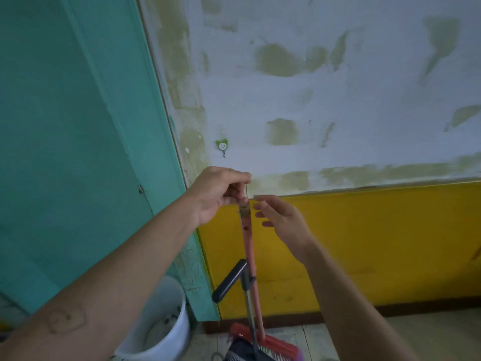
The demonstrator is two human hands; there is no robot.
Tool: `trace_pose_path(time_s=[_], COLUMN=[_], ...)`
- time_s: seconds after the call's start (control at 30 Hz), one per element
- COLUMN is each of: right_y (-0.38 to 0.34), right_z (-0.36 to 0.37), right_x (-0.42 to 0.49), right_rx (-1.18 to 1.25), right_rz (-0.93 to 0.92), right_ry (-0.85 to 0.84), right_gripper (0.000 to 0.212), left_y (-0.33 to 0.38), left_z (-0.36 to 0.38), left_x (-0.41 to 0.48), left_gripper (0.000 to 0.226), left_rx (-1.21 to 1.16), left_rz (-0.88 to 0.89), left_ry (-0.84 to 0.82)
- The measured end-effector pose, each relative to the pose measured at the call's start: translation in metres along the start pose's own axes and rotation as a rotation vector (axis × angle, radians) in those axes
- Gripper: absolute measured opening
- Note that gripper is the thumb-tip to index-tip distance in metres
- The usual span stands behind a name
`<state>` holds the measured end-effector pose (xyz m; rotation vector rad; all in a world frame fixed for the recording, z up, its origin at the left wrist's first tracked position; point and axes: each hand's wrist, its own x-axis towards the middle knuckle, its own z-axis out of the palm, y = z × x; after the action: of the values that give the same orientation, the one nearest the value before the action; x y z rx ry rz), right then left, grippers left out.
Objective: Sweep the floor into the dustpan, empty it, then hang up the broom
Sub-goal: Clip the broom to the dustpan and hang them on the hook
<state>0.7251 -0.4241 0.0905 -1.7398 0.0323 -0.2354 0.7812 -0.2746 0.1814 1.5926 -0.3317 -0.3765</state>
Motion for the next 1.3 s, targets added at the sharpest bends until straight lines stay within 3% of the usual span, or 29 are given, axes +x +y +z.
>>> trace_pose_path(time_s=[0.17, 0.3, 0.63, 1.0, 1.1, 1.3], right_y=[-0.030, -0.028, -0.028, -0.025, -0.026, -0.019], right_z=[0.010, 0.023, 0.057, 0.070, 0.073, 0.068], right_x=[0.043, 0.071, 0.141, 0.207, 0.214, 0.220], right_rx=[0.039, 0.098, 0.088, -0.151, -0.229, -0.322], right_rz=[-0.007, 0.010, 0.069, 0.135, 0.139, 0.210], right_ry=[-0.145, -0.138, 0.066, 0.393, 0.448, 0.494], right_gripper=[0.022, 0.017, 0.016, 0.016, 0.018, 0.019], left_y=[0.004, 0.002, -0.008, -0.022, -0.034, -0.051], left_z=[-0.017, -0.032, -0.077, -0.098, -0.096, -0.093], left_x=[0.023, 0.046, 0.118, 0.186, 0.193, 0.198], left_gripper=[0.010, 0.009, 0.006, 0.009, 0.012, 0.012], left_rx=[0.046, 0.037, 0.069, 0.719, 0.769, 0.808], left_rz=[0.019, 0.028, 0.043, 0.368, 0.454, 0.523], left_ry=[0.035, 0.020, 0.050, 0.320, 0.376, 0.333])
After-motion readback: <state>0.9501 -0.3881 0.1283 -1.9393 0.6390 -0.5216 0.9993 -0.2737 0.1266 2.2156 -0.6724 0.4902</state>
